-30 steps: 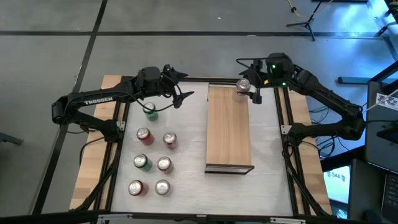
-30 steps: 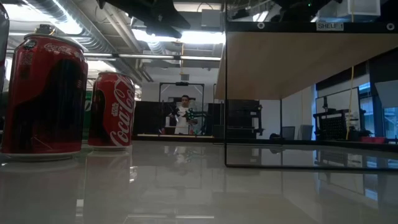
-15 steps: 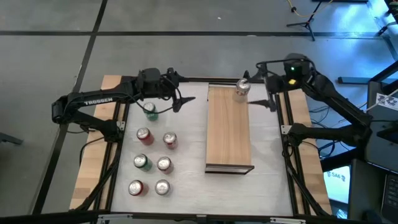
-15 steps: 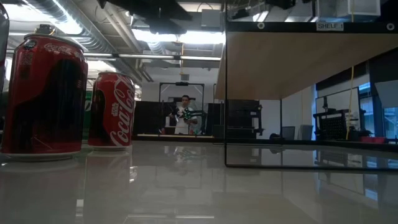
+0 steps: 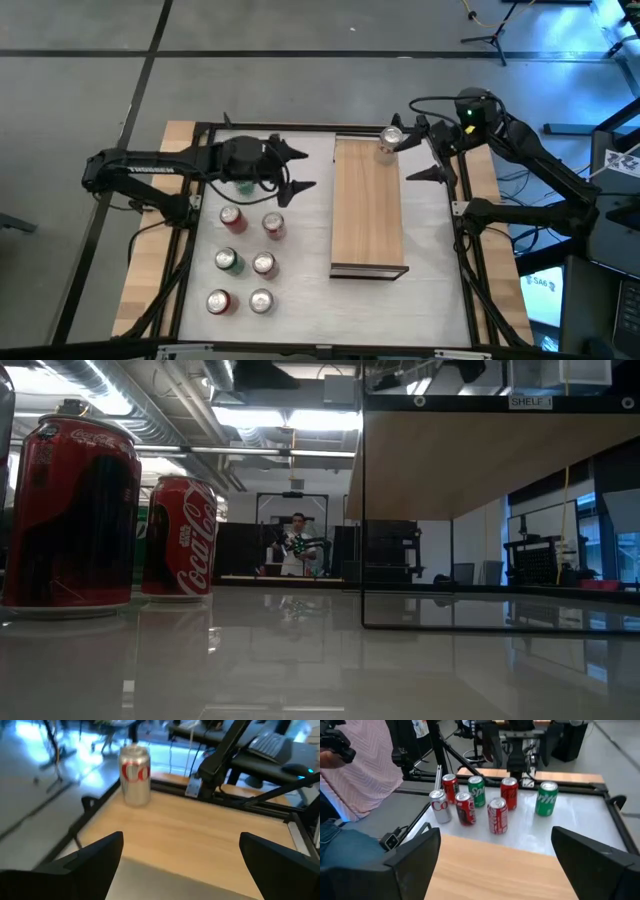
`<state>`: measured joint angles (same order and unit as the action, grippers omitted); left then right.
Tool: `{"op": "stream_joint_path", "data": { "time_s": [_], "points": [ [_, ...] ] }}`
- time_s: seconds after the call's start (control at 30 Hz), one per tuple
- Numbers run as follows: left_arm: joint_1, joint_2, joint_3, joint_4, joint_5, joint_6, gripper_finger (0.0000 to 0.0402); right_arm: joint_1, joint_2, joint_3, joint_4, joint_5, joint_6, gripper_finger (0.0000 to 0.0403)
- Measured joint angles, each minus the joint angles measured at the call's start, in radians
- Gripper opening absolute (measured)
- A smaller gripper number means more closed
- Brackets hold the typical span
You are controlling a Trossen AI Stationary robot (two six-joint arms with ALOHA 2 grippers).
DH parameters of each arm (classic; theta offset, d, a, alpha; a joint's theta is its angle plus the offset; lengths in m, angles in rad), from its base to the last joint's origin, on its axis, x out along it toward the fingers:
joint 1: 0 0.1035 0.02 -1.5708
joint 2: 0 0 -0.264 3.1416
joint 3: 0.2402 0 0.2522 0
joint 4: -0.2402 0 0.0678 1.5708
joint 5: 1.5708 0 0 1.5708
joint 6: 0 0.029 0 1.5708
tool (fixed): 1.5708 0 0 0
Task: Place canned beverage on shelf
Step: Put the right red white soda can on the shelf
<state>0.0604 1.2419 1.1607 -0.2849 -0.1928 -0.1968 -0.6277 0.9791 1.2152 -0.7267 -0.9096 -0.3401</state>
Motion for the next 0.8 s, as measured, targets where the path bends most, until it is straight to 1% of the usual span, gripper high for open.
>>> {"op": "stream_joint_path", "data": {
  "time_s": [0.17, 0.27, 0.37, 0.53, 0.63, 0.8],
  "points": [
    [-0.092, 0.006, 0.076, -0.216, -0.127, -0.257, 0.0389, 0.000, 0.000, 0.000, -0.051, 0.000, 0.000, 0.0374],
    [-0.137, 0.009, 0.104, -0.339, -0.159, -0.450, 0.0389, 0.000, 0.000, 0.000, -0.071, 0.000, 0.000, 0.0374],
    [-0.168, 0.007, 0.107, -0.423, -0.153, -0.645, 0.0389, 0.000, 0.000, 0.000, -0.083, 0.000, 0.000, 0.0374],
    [-0.189, 0.008, 0.106, -0.582, -0.064, -0.882, 0.0389, 0.000, 0.000, 0.000, -0.103, 0.000, 0.000, 0.0374],
    [-0.189, 0.009, 0.106, -0.642, -0.025, -0.949, 0.0389, 0.000, 0.000, 0.000, -0.115, 0.000, -0.001, 0.0374],
    [-0.189, 0.018, 0.106, -0.668, -0.026, -0.947, 0.0389, 0.000, 0.000, 0.000, -0.116, 0.001, -0.004, 0.0374]
  ]
}}
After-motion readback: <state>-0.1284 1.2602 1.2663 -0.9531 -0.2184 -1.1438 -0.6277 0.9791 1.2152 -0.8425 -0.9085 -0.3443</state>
